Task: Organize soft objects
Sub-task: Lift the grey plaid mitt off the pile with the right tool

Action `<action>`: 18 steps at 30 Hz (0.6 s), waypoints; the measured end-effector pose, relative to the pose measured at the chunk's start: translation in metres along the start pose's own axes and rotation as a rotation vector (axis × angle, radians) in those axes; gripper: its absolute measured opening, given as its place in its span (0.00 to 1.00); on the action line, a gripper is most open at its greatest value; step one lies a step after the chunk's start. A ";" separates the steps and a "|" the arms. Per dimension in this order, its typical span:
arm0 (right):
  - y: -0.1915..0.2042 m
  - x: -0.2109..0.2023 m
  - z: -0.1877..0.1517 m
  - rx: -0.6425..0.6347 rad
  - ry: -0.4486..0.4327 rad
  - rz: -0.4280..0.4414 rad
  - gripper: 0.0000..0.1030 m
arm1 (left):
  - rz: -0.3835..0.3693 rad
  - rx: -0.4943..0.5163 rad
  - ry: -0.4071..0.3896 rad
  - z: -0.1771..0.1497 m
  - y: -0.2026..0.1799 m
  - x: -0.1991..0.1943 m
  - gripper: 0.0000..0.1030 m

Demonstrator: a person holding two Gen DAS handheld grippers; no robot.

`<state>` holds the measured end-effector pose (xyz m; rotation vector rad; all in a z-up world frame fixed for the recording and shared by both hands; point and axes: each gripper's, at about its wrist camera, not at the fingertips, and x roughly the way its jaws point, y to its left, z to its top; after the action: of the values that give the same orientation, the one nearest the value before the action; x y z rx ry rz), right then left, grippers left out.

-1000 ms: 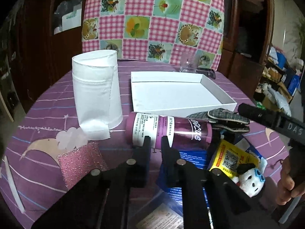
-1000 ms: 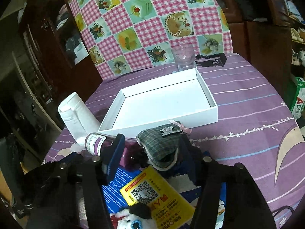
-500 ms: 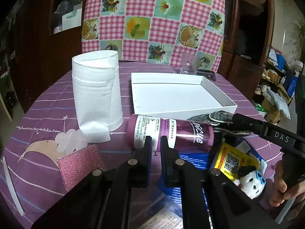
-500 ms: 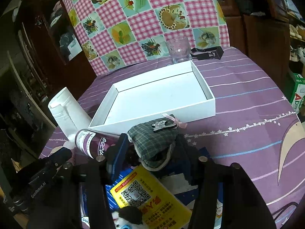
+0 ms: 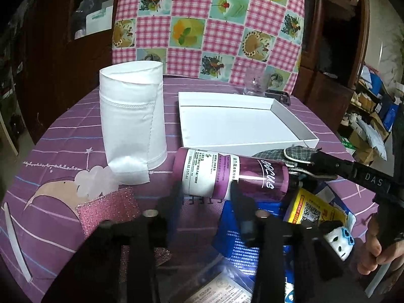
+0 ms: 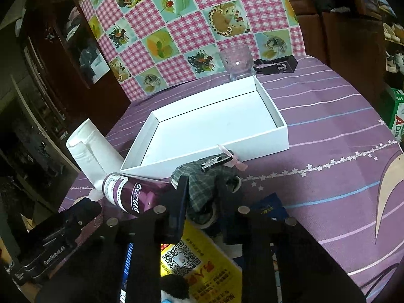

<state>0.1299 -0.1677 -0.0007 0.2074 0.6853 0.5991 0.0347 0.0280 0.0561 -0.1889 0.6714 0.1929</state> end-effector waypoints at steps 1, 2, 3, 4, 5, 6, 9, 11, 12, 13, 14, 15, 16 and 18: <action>0.000 0.000 0.000 0.000 -0.001 0.002 0.21 | -0.003 -0.003 -0.003 0.000 0.000 -0.001 0.49; 0.000 -0.001 0.000 0.000 -0.003 0.005 0.21 | -0.005 -0.008 -0.012 0.001 0.001 -0.002 0.51; 0.000 -0.001 0.000 0.001 -0.005 0.007 0.21 | -0.004 -0.008 -0.017 0.001 0.001 -0.003 0.52; 0.000 -0.002 0.001 0.002 -0.007 0.010 0.20 | -0.002 -0.007 -0.022 0.001 0.001 -0.004 0.53; 0.000 -0.003 0.001 0.002 -0.010 0.013 0.20 | 0.001 -0.006 -0.024 0.001 0.000 -0.004 0.53; 0.000 -0.004 0.002 0.003 -0.014 0.015 0.19 | 0.002 -0.004 -0.025 0.001 0.000 -0.004 0.54; 0.000 -0.008 0.002 0.002 -0.023 0.020 0.18 | 0.001 -0.003 -0.018 0.001 0.000 -0.003 0.55; 0.001 -0.010 0.003 0.003 -0.028 0.024 0.18 | 0.001 -0.003 -0.018 0.001 0.000 -0.003 0.55; 0.001 -0.011 0.003 0.003 -0.030 0.026 0.18 | 0.001 -0.003 -0.018 0.001 0.000 -0.003 0.55; 0.002 -0.012 0.004 0.003 -0.031 0.029 0.18 | 0.001 -0.003 -0.018 0.001 0.000 -0.003 0.55; 0.002 -0.013 0.004 0.001 -0.032 0.030 0.18 | 0.000 -0.003 -0.019 0.001 0.000 -0.002 0.55; 0.003 -0.014 0.004 0.000 -0.031 0.031 0.18 | 0.000 -0.004 -0.019 0.001 0.000 -0.003 0.55; 0.003 -0.014 0.004 -0.001 -0.030 0.032 0.18 | -0.001 -0.003 -0.019 0.001 0.000 -0.002 0.55; 0.005 -0.013 0.003 -0.007 -0.025 0.029 0.18 | 0.001 -0.003 -0.019 0.001 0.000 -0.003 0.55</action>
<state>0.1219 -0.1714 0.0106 0.2186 0.6566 0.6259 0.0334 0.0278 0.0588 -0.1899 0.6526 0.1963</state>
